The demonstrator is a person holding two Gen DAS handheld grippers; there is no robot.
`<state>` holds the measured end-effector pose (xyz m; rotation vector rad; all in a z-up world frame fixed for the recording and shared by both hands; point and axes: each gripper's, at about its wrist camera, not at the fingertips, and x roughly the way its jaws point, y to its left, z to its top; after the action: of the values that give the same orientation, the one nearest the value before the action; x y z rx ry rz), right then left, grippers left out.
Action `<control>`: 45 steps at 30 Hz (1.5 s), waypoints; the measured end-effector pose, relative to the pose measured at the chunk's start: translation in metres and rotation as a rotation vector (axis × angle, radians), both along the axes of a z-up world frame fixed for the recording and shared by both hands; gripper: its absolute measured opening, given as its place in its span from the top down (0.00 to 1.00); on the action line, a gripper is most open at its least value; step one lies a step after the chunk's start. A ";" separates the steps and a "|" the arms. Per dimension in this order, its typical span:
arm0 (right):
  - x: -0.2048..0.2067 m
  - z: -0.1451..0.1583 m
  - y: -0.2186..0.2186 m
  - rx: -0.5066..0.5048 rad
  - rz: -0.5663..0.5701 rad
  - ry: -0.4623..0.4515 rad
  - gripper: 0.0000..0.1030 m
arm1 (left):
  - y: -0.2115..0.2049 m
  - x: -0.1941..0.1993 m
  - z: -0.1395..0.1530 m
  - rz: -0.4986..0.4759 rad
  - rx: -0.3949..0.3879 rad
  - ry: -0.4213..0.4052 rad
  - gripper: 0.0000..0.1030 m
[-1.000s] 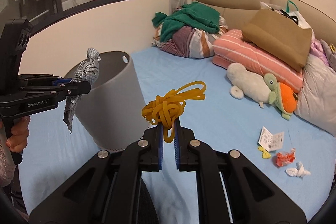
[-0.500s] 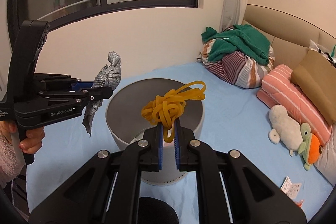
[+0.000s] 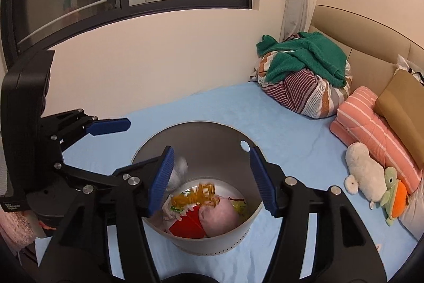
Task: Collect trash
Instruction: 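Carry grey cloth and rubber band to the grey bin and open both tools, then move both open tools back over the remaining bed items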
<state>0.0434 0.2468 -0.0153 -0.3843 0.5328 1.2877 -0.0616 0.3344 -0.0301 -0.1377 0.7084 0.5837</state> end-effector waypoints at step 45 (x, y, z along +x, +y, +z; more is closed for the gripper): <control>0.168 -0.098 -0.374 -0.055 -0.745 0.051 0.45 | -0.247 0.199 -0.071 -0.493 -0.092 0.111 0.29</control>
<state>0.2118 -0.1271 -0.1133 -0.1662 0.6733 0.5655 0.1371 0.0878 -0.1008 -0.0124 0.8414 0.0874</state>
